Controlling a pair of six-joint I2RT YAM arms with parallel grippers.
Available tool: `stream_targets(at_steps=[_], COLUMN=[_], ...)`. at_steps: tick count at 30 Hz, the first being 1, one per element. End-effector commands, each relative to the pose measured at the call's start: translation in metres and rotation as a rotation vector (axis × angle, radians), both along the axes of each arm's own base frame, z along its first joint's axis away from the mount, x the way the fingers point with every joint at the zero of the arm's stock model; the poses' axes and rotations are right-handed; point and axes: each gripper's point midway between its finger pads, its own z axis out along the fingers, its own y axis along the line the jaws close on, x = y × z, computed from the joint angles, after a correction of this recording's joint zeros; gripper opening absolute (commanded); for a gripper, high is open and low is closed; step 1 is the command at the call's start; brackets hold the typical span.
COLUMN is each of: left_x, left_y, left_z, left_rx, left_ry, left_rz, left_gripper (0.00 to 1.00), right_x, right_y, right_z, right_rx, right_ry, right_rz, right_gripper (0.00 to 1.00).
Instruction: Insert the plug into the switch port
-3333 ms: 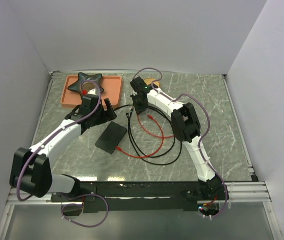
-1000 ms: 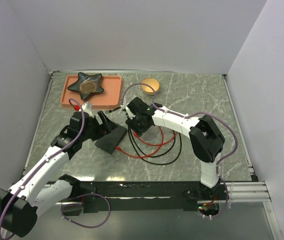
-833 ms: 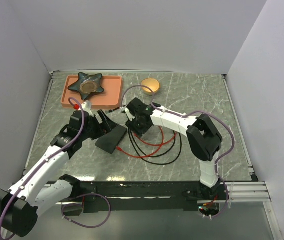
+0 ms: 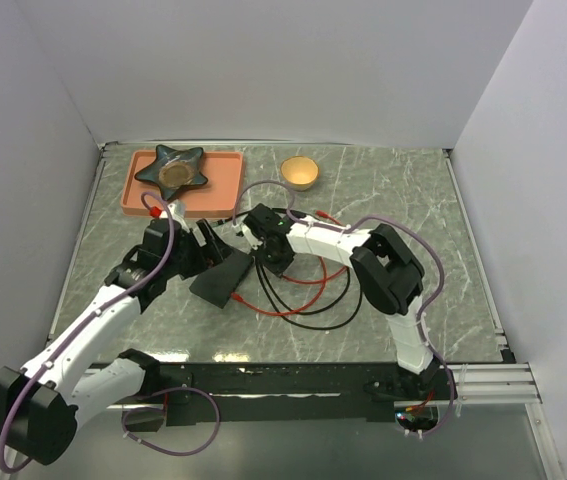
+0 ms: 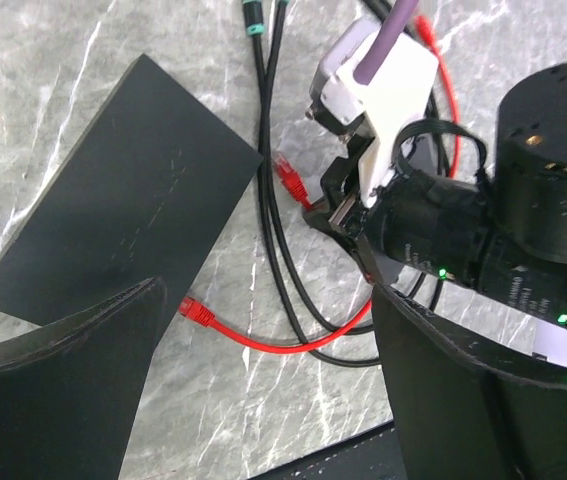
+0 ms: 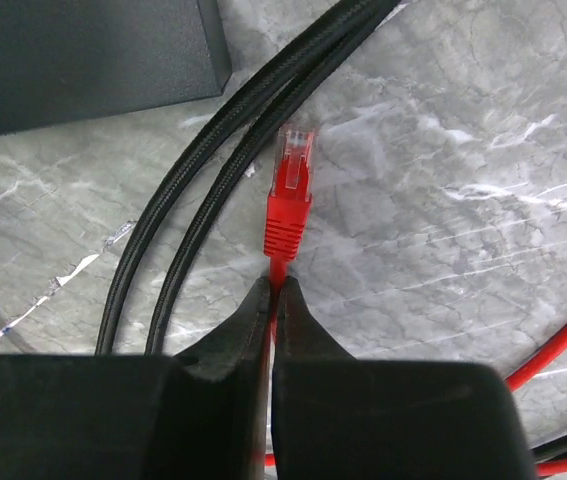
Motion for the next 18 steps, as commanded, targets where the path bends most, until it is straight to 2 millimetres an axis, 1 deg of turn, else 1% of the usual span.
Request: stream_targets(at_steps=[1, 2, 3, 4, 5, 6, 7, 8, 9, 10, 11, 12, 13, 14, 15, 16, 17, 18], left_x=[0.002, 0.003, 0.003, 0.003, 0.004, 0.003, 0.004, 0.004, 0.003, 0.002, 0.001, 0.0, -0.001, -0.002, -0.004, -0.004, -0.006, -0.006], left_y=[0.004, 0.004, 0.004, 0.003, 0.0, -0.002, -0.004, -0.011, -0.013, -0.016, -0.02, -0.028, -0.032, -0.037, -0.044, -0.047, -0.049, -0.051], left_z=[0.013, 0.013, 0.011, 0.01, 0.01, 0.008, 0.007, 0.012, 0.009, 0.009, 0.011, 0.015, 0.019, 0.022, 0.029, 0.033, 0.035, 0.04], left_rx=[-0.009, -0.012, -0.012, -0.014, -0.023, -0.03, -0.039, -0.07, -0.082, -0.099, -0.122, -0.165, -0.19, -0.221, -0.258, -0.276, -0.29, -0.299], left_ry=[-0.061, -0.065, -0.063, -0.059, -0.057, -0.052, -0.052, -0.068, -0.069, -0.077, -0.08, -0.105, -0.121, -0.13, -0.16, -0.175, -0.178, -0.196], left_rz=[0.022, 0.026, 0.024, 0.021, 0.01, 0.003, -0.006, -0.032, -0.042, -0.056, -0.068, -0.107, -0.126, -0.139, -0.177, -0.189, -0.199, -0.207], left_gripper=[0.91, 0.91, 0.91, 0.91, 0.91, 0.91, 0.91, 0.9, 0.9, 0.9, 0.9, 0.9, 0.89, 0.89, 0.88, 0.87, 0.87, 0.87], right_x=[-0.003, -0.004, -0.003, -0.003, -0.005, -0.007, -0.007, -0.016, -0.019, -0.027, -0.036, -0.041, -0.051, -0.056, -0.061, -0.065, -0.073, -0.077], right_y=[-0.011, -0.016, -0.017, -0.016, -0.019, -0.016, -0.014, -0.014, -0.009, -0.003, -0.004, -0.001, 0.003, 0.004, 0.005, 0.007, 0.008, 0.009], right_z=[0.005, 0.007, 0.015, 0.033, 0.038, 0.045, 0.066, 0.068, 0.077, 0.095, 0.095, 0.1, 0.11, 0.114, 0.117, 0.126, 0.125, 0.127], right_rx=[0.012, 0.02, 0.037, 0.078, 0.088, 0.119, 0.161, 0.189, 0.23, 0.3, 0.321, 0.351, 0.407, 0.431, 0.452, 0.486, 0.506, 0.519], right_ry=[-0.035, -0.044, -0.062, -0.095, -0.1, -0.105, -0.143, -0.126, -0.135, -0.136, -0.12, -0.116, -0.106, -0.097, -0.086, -0.091, -0.062, -0.055], right_rz=[-0.034, -0.041, -0.045, -0.049, -0.055, -0.053, -0.048, -0.032, -0.015, 0.013, 0.029, 0.049, 0.074, 0.085, 0.099, 0.104, 0.12, 0.132], right_gripper=[0.0, 0.0, 0.0, 0.0, 0.0, 0.0, 0.0, 0.0, 0.0, 0.0, 0.0, 0.0, 0.0, 0.0, 0.0, 0.0, 0.0, 0.0])
